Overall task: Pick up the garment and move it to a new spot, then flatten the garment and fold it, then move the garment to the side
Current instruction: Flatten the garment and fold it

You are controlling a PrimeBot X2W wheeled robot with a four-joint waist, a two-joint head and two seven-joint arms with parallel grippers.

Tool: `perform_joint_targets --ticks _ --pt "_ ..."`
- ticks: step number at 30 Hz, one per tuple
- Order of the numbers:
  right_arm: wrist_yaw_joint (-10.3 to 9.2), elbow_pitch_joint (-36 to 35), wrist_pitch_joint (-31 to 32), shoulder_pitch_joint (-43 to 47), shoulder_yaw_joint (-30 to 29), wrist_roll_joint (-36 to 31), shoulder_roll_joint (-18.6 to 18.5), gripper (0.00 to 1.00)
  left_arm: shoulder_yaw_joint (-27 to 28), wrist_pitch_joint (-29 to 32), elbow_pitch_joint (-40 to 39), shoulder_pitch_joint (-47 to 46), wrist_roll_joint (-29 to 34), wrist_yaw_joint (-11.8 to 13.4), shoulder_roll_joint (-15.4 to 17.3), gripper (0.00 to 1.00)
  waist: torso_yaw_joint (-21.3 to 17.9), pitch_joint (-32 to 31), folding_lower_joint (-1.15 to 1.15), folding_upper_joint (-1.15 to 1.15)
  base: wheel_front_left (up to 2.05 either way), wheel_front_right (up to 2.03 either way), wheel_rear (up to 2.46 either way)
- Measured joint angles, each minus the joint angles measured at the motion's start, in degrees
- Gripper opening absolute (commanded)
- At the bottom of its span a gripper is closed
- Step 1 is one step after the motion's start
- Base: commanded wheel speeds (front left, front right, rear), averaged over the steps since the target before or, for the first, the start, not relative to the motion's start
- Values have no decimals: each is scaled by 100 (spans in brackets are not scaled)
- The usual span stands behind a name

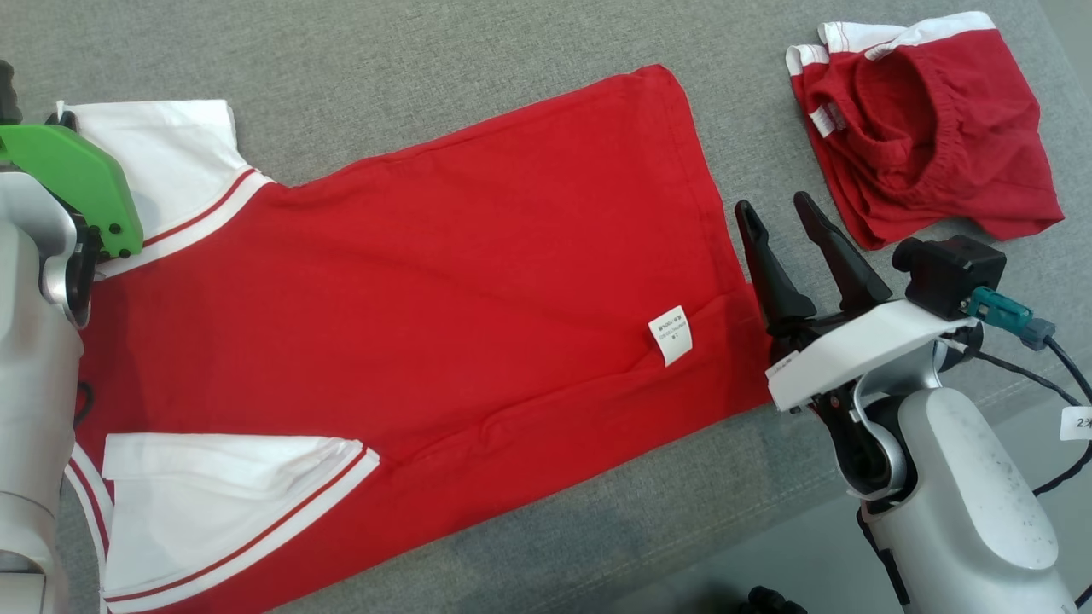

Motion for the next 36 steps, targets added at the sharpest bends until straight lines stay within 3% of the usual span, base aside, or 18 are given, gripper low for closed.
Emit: perform_joint_targets --ticks 10,20,29,36 --pt "1 296 297 -572 -10 -101 -355 100 -12 -376 -10 -2 -152 -196 -151 0 192 -107 0 0 0 0 0" --pt "0 1452 923 -1587 205 -193 -822 100 -85 -1011 -612 375 -300 -426 -431 0 732 -282 0 0 0 0 0" --pt "1 2586 1414 -2550 655 -159 -1157 100 -125 -1113 -1245 783 -455 -431 -576 0 1273 -267 0 0 0 0 0" --pt "2 3284 1633 -3038 981 -51 -1294 100 -121 -1040 -1580 864 -534 -346 -592 0 1474 -132 0 0 0 0 0"
